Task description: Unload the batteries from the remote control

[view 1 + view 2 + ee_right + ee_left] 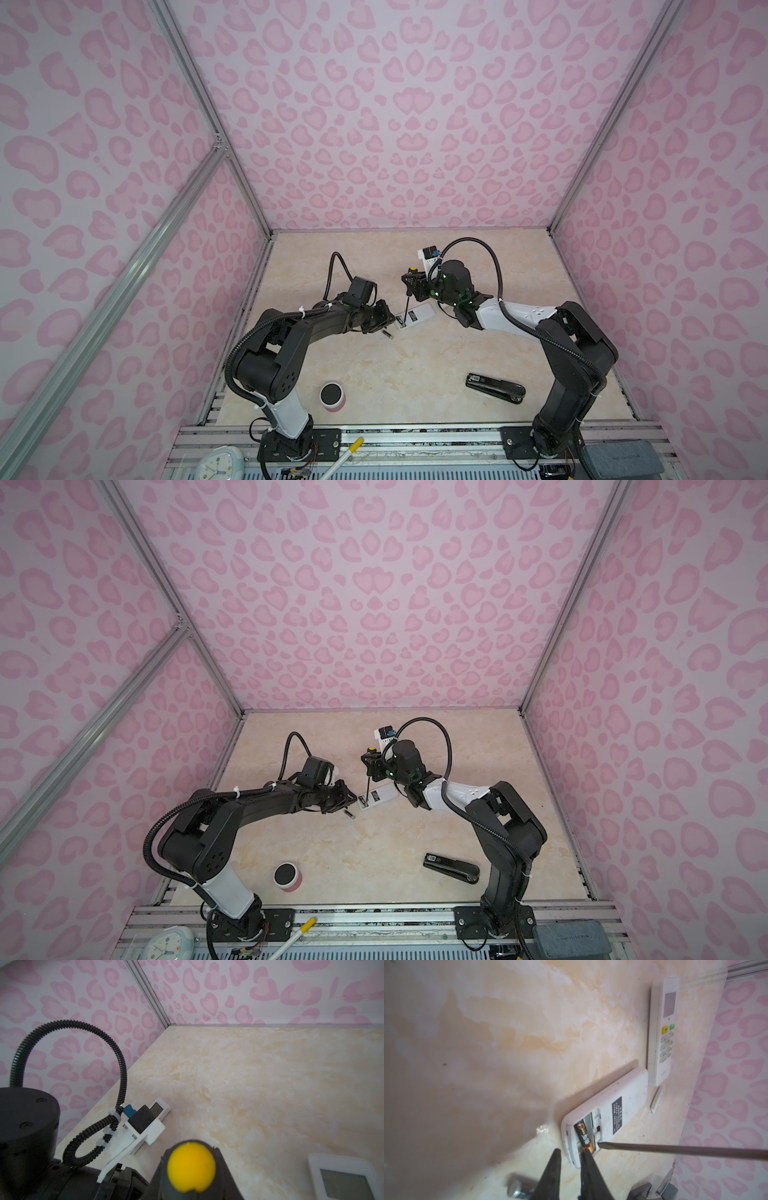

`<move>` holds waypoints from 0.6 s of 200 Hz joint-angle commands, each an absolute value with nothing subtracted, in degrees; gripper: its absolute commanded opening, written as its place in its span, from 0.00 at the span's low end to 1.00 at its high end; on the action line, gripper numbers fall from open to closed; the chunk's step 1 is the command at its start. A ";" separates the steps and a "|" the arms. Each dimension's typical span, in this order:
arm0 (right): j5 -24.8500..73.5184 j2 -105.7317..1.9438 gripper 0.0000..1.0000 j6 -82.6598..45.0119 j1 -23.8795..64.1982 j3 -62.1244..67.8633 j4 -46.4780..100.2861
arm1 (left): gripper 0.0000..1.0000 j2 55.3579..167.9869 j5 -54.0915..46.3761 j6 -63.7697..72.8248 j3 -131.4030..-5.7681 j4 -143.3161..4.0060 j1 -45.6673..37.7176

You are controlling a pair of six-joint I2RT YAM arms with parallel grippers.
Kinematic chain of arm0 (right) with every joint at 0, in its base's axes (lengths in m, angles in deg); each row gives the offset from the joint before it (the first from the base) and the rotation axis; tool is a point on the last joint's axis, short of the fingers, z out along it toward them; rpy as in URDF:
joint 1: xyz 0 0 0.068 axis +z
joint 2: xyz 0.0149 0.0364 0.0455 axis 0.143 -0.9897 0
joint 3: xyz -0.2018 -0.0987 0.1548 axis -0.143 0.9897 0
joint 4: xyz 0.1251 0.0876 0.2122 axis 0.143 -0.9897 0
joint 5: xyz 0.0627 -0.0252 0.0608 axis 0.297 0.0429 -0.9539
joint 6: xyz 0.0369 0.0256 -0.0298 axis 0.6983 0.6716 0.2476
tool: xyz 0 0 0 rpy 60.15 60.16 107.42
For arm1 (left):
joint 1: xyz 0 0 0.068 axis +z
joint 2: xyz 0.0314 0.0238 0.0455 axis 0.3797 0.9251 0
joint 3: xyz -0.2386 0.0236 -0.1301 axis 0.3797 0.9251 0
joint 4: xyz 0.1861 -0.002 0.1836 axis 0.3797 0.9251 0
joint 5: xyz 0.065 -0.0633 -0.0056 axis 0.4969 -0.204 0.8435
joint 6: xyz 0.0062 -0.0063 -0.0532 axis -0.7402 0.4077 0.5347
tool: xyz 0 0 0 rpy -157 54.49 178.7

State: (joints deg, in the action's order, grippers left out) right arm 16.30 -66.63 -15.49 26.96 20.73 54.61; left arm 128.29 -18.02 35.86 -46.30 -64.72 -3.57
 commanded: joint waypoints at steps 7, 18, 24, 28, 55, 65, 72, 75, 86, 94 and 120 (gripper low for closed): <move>16.81 -68.12 0.00 -17.54 26.94 19.84 54.43 | 0.22 129.02 -18.95 34.87 -46.49 -64.98 -3.53; 16.55 -68.66 0.00 -17.38 27.02 19.68 54.90 | 0.22 129.19 -19.09 34.83 -46.25 -65.10 -3.53; 16.40 -68.84 0.00 -17.39 27.15 19.76 55.26 | 0.22 129.28 -19.16 34.90 -46.16 -65.20 -3.60; 16.37 -68.94 0.00 -17.36 27.27 19.74 55.36 | 0.22 129.35 -19.18 34.82 -46.07 -65.31 -3.61; 15.84 -69.90 0.00 -17.54 27.81 19.78 56.00 | 0.21 129.72 -19.43 34.94 -45.75 -65.44 -3.75; 15.67 -70.26 0.00 -17.54 28.02 19.83 56.28 | 0.21 129.72 -19.45 34.86 -45.72 -65.54 -3.79; 15.71 -70.45 0.00 -17.54 28.15 19.83 56.29 | 0.21 129.72 -19.38 35.05 -45.50 -65.69 -3.85; 15.75 -70.52 0.00 -17.58 28.24 19.83 56.29 | 0.21 129.72 -19.36 35.06 -45.46 -65.73 -3.87; 16.05 -70.42 0.00 -17.94 28.50 19.79 55.82 | 0.20 129.64 -19.35 35.12 -45.37 -65.95 -3.88; 16.43 -70.11 0.00 -18.51 28.71 19.72 55.23 | 0.20 129.66 -19.27 35.14 -45.30 -66.05 -3.88; 17.73 -69.02 0.00 -20.34 29.09 19.25 53.62 | 0.18 129.96 -19.16 35.08 -45.05 -66.05 -3.88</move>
State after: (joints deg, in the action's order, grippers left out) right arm 16.56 -69.50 -18.17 28.75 19.70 54.98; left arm 129.32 -18.91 35.73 -45.38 -65.40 -3.92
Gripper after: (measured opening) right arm 0.236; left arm 0.187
